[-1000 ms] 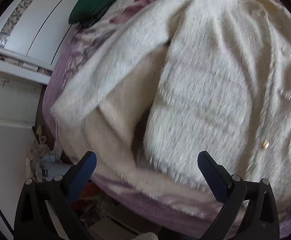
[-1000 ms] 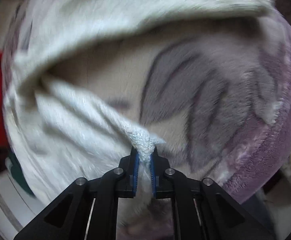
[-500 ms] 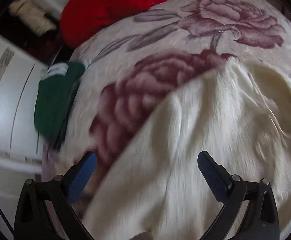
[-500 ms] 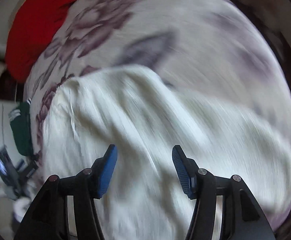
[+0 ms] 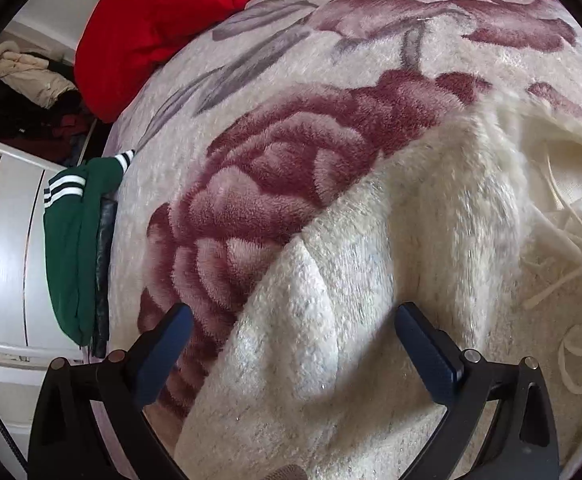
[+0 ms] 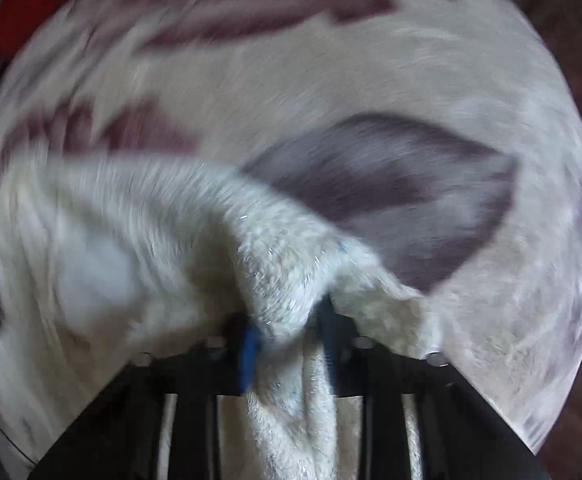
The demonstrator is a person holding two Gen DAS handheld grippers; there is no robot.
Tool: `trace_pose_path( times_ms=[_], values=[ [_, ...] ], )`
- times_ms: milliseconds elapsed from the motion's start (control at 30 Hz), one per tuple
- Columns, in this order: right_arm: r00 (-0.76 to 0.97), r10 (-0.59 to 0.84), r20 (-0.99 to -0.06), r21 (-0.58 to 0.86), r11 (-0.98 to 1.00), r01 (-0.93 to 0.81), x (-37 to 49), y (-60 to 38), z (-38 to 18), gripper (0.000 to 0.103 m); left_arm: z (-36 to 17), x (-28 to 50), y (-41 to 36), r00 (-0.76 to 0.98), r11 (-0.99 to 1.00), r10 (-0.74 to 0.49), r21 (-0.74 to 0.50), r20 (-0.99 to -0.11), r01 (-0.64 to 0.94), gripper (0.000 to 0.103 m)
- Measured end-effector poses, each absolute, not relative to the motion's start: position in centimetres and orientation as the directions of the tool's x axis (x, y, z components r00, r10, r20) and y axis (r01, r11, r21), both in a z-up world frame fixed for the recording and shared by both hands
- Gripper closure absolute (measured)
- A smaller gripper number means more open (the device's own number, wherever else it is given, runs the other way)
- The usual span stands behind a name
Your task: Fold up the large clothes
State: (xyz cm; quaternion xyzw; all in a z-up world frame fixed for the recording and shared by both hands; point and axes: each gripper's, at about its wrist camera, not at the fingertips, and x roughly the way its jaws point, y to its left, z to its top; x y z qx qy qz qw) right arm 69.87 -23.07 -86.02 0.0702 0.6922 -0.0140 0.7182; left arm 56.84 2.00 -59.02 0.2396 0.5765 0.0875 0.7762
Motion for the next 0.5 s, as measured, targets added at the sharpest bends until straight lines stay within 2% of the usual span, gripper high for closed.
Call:
trace_pose_path(
  times_ms=[267,333,400,467,500],
  values=[
    [0.036,0.12,-0.992,0.125,0.946,0.298,75.8,-25.0,-88.4,0.082,-60.5,59.9,1.9,0.305,0.882,0.387,0.446,-0.87,0.153,0.0],
    [0.019,0.166,-0.986,0.163,0.924,0.346,77.2,-25.6,-89.4,0.079,-60.9,60.7,2.0,0.288,0.894,0.375,0.426,-0.881,0.141,0.0],
    [-0.009,0.24,-0.971,0.22,0.907,0.359,77.8,-26.4,-90.2,0.066,-60.8,61.4,2.0,0.273,0.905,0.365,0.408,-0.89,0.121,0.0],
    [-0.009,0.328,-0.945,0.304,0.884,0.354,77.7,-27.3,-89.8,0.035,-59.8,61.3,2.2,0.278,0.917,0.348,0.387,-0.896,0.1,0.0],
    [0.004,0.374,-0.927,0.351,0.867,0.354,76.9,-27.8,-88.8,0.031,-59.1,61.0,2.2,0.289,0.919,0.345,0.384,-0.893,0.09,0.0]
  ],
)
